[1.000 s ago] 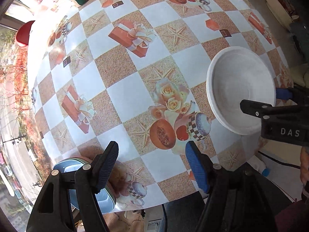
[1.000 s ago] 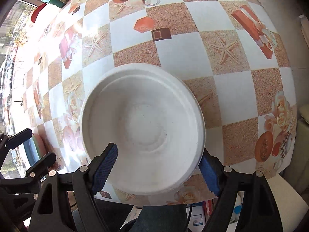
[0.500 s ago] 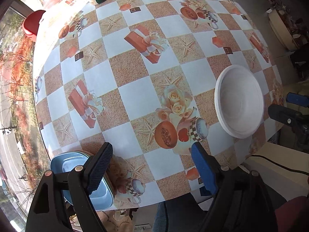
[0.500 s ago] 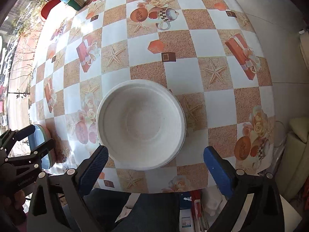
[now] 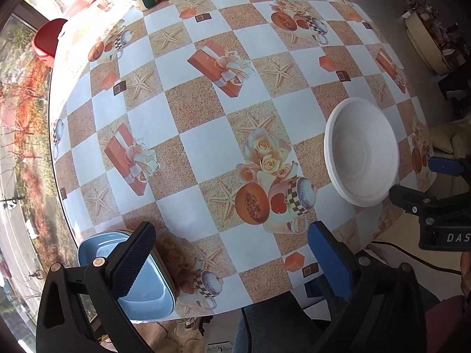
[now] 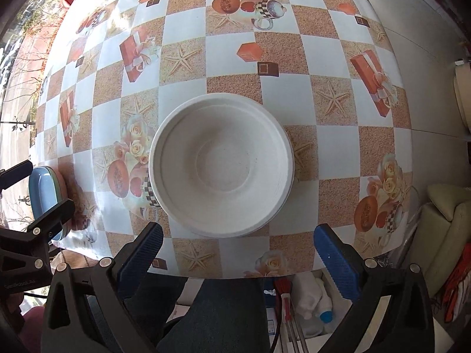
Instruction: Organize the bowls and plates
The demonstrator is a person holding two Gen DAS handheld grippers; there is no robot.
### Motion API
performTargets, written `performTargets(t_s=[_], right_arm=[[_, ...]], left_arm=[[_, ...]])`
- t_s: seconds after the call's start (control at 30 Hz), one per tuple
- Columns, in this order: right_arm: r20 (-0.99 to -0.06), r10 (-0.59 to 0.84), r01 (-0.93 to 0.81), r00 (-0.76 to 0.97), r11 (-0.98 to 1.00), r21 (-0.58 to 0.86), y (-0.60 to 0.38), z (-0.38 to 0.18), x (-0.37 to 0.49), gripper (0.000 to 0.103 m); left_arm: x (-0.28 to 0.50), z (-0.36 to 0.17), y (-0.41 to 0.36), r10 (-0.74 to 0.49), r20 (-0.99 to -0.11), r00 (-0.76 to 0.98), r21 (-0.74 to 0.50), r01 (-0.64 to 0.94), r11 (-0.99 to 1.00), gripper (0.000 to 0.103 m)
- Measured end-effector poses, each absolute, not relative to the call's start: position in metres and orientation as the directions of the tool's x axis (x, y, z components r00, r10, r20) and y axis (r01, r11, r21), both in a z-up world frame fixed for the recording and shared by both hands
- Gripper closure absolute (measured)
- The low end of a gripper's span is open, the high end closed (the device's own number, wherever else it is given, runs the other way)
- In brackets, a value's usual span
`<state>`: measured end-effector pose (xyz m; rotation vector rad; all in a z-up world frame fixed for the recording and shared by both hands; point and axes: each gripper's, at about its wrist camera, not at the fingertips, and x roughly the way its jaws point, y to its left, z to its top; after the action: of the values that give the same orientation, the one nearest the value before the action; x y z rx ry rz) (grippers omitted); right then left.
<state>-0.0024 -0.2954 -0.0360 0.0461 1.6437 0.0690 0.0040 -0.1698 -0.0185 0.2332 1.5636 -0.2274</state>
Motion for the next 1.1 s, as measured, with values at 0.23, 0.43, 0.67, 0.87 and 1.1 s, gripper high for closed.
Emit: performTargets(t_s=[0.23, 0.43, 0.67, 0.87, 1.1], right_arm=[[-0.995, 0.074, 0.002, -0.07, 0.997, 0.074, -0.297, -0.034, 0.0, 0.0], [-0.994, 0.074, 0.023, -0.079, 0.997, 0.072, -0.302, -0.034, 0.002, 0.0], [-0.995, 0.066, -0.003, -0.076, 0.998, 0.066, -0.296, -0.032, 0.006, 0.0], [-0.995, 0.062, -0.015, -0.077, 0.998, 0.064, -0.293, -0.032, 0.009, 0.0], [-0.994, 0.062, -0.02, -0.089, 0.998, 0.064, -0.289, -0.035, 0.008, 0.0]], left_arm=[[0.008, -0.013, -0.167, 0.022, -1.0, 0.01, 0.024, 0.283, 0.959, 0.0], [0.008, -0.011, -0.168, 0.028, -1.0, 0.013, 0.031, 0.286, 0.958, 0.0], [0.011, -0.008, -0.161, 0.029, -0.999, 0.021, 0.033, 0.263, 0.964, 0.0], [0.013, -0.009, -0.157, 0.033, -0.999, 0.019, 0.037, 0.256, 0.966, 0.0], [0.014, -0.013, -0.153, 0.033, -0.999, 0.005, 0.033, 0.242, 0.97, 0.0]])
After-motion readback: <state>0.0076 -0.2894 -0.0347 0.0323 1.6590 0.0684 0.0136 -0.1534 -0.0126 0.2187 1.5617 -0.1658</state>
